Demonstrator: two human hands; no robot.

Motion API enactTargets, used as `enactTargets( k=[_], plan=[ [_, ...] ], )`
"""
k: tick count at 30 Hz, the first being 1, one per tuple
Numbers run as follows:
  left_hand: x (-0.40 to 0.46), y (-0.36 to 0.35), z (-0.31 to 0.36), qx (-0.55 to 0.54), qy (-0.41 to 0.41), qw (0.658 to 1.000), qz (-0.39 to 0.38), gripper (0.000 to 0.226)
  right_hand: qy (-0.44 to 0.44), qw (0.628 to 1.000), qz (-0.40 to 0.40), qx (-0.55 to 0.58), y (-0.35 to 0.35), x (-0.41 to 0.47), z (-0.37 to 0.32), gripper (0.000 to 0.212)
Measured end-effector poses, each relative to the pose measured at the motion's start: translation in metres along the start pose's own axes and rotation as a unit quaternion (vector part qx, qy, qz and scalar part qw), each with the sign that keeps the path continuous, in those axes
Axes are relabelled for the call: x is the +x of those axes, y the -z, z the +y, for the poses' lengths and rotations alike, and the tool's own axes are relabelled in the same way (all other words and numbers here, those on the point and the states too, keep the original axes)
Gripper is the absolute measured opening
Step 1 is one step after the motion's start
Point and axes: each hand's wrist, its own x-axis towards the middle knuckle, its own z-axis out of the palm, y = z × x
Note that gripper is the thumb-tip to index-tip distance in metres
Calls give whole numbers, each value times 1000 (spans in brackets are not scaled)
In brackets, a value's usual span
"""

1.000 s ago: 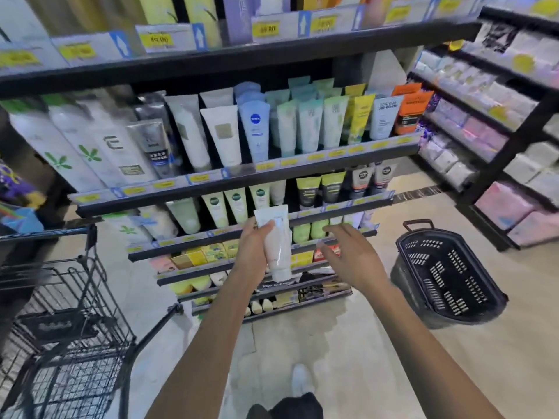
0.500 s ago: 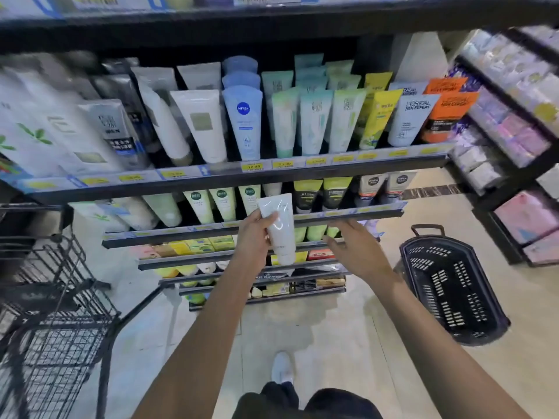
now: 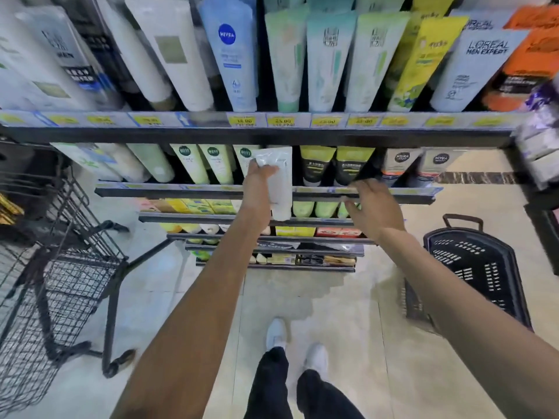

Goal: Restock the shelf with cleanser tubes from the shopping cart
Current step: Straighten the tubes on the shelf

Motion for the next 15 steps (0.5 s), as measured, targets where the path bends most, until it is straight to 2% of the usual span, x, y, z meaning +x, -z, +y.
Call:
enactTargets(
  k=[4, 10, 13, 15],
  plan=[
    [3, -6, -7, 56, -22, 998, -15, 61, 31, 998, 47, -16, -17, 4, 13, 41],
    [14, -4, -28, 162, -81, 983, 5, 82, 62, 991, 109, -37, -32, 9, 19, 36],
    [22, -3, -34, 163, -107, 981, 19, 81, 60, 986, 149, -35, -39, 13, 21, 32],
    [24, -5, -33, 159, -123, 979, 28, 97, 53, 984, 165, -32, -42, 15, 24, 30]
  ],
)
